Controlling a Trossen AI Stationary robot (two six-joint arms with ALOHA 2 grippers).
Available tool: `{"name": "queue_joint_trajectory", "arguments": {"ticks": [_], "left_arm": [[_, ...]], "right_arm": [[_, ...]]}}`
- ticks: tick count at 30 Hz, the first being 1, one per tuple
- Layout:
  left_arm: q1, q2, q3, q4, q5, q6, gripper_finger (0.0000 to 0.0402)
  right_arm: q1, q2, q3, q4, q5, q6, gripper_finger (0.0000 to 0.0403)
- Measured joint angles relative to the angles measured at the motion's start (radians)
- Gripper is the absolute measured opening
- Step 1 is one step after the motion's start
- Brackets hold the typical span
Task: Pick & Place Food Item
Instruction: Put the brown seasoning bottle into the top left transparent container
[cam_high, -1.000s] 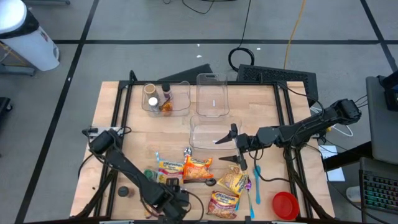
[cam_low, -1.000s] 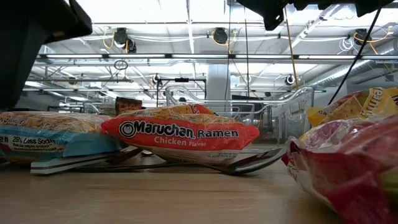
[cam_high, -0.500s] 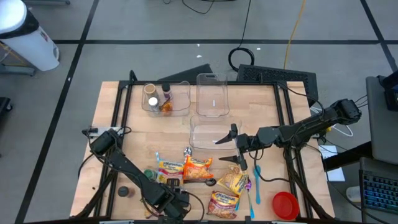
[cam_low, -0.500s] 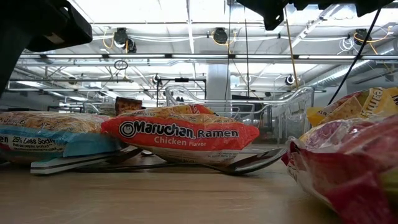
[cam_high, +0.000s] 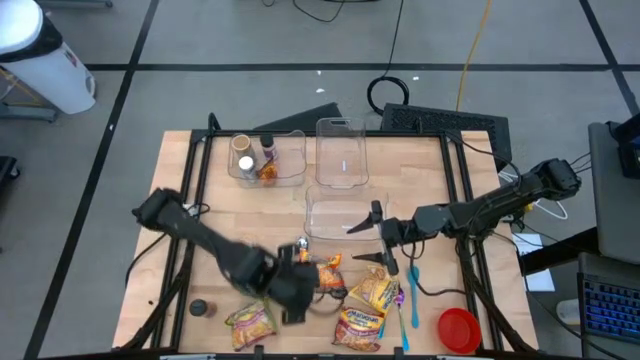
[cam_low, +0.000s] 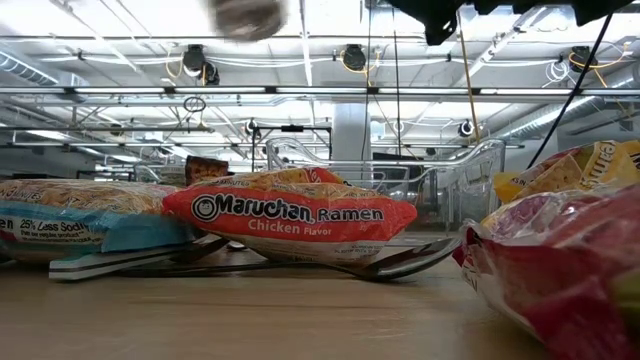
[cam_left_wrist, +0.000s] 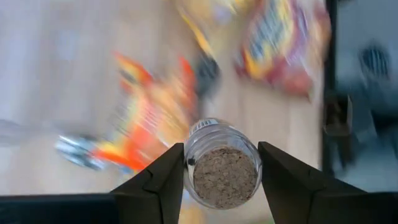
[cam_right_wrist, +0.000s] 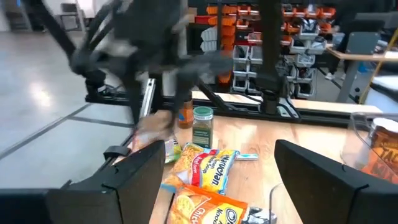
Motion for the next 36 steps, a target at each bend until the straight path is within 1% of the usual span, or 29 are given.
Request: {"name": "queue_joint_trajectory", "arguments": {"ticks": [3, 6, 9, 13, 15, 21, 24, 26, 28, 30, 32, 34, 36], "left_arm": [[0.066, -0.043, 0.02, -0.001, -0.046, 0.066, 0.0178], [0.137, -0.065, 0.025, 0.0, -0.048, 0.126, 0.0178], [0.201, -0.068, 0.025, 0.004, -0.03, 0.163, 0.0178], [0.263, -0.063, 0.025, 0.008, 0.032, 0.207, 0.0178], [0.279, -0.062, 0.025, 0.008, 0.039, 0.224, 0.0178], [0.295, -0.062, 0.025, 0.067, 0.047, 0.302, 0.0178], [0.294, -0.062, 0.025, 0.069, 0.048, 0.323, 0.0178], [0.296, -0.062, 0.025, 0.067, 0.046, 0.329, 0.0178], [0.297, -0.062, 0.025, 0.069, 0.044, 0.333, 0.0178], [0.297, -0.062, 0.025, 0.069, 0.042, 0.335, 0.0178], [0.297, -0.062, 0.025, 0.071, 0.042, 0.335, 0.0178], [0.297, -0.062, 0.025, 0.075, 0.044, 0.335, 0.0178], [0.295, -0.062, 0.025, 0.078, 0.043, 0.335, 0.0178]], "right_arm": [[0.026, 0.0, 0.0, 0.009, 0.0, -0.035, 0.0293], [0.045, 0.02, 0.0, 0.036, 0.006, -0.05, 0.0293], [0.053, 0.058, 0.0, 0.054, 0.038, -0.05, 0.0293], [0.028, 0.123, 0.0, 0.092, 0.081, -0.059, 0.0293], [0.005, 0.156, 0.005, 0.121, 0.082, -0.057, 0.0293], [-0.048, 0.27, 0.059, 0.127, 0.081, -0.041, 0.0293], [-0.05, 0.32, 0.09, 0.134, 0.076, -0.047, 0.0293], [-0.049, 0.33, 0.1, 0.129, 0.052, -0.068, 0.0292], [-0.048, 0.345, 0.113, 0.136, 0.054, -0.074, 0.0289], [-0.048, 0.347, 0.112, 0.133, 0.055, -0.074, 0.028], [-0.049, 0.346, 0.112, 0.139, 0.056, -0.068, 0.0262], [-0.049, 0.346, 0.112, 0.138, 0.056, -0.068, 0.0235], [-0.049, 0.346, 0.112, 0.137, 0.055, -0.068, 0.0199]]}}
